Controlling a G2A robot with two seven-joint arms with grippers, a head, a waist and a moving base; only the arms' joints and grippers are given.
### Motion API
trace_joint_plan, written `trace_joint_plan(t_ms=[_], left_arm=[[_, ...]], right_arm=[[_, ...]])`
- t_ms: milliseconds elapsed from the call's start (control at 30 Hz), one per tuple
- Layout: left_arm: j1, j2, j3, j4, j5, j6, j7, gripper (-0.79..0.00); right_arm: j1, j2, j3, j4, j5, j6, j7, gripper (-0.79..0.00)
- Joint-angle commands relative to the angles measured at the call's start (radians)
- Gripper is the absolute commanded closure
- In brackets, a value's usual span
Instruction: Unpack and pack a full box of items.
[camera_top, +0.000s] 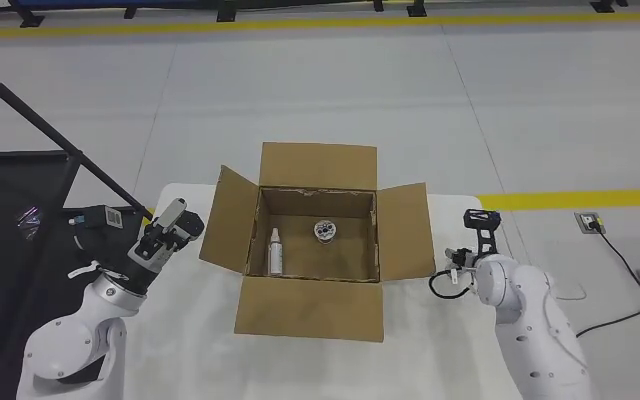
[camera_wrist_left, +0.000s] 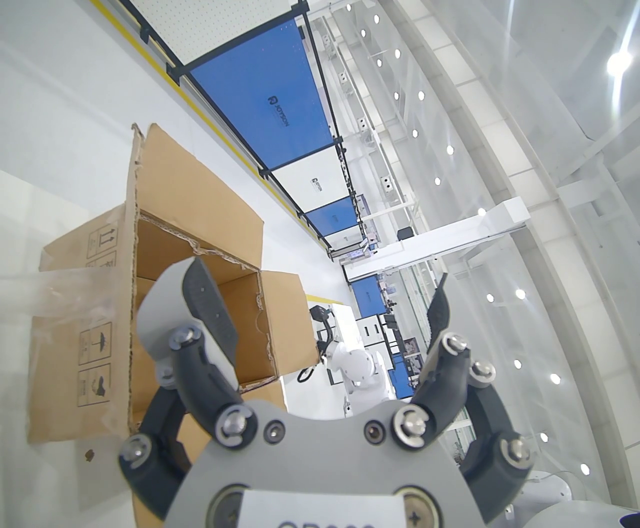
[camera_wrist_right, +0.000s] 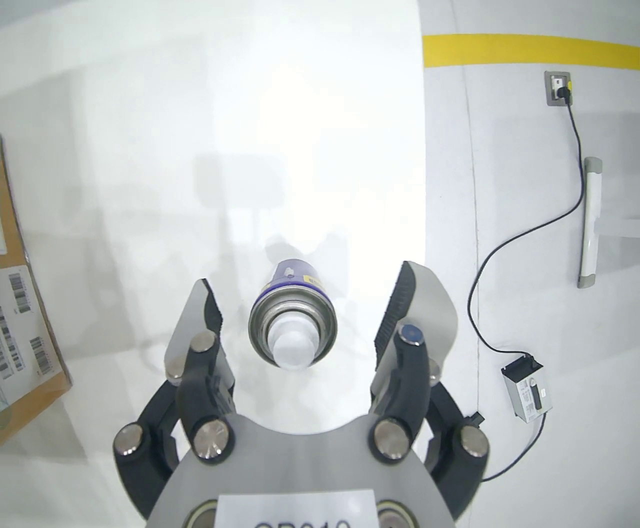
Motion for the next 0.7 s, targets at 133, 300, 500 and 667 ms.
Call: trace_joint_plan(t_ms=[133, 300, 500, 667], left_arm=[[0.0, 0.0, 0.0, 0.0, 0.0, 0.0, 0.0, -0.785], [0.0, 0.0, 0.0, 0.0, 0.0, 0.0, 0.0, -0.785], [0.018, 0.001, 0.006, -0.014, -0.009, -0.003, 0.022, -0.785], [0.035, 0.003, 0.003, -0.025, -0.017, -0.002, 0.043, -0.785]], right_arm=[[-0.099, -0.005, -0.022, -0.402, -0.084, 0.113, -0.052, -0.785], [-0.055, -0.013, -0.185, -0.569, -0.114, -0.045, 0.004, -0.785], [0.231, -0.071, -0.475, -0.293, -0.058, -0.122, 0.084, -0.785], [0.45, -0.152, -0.666, 0.067, 0.104, -0.138, 0.082, -0.785]])
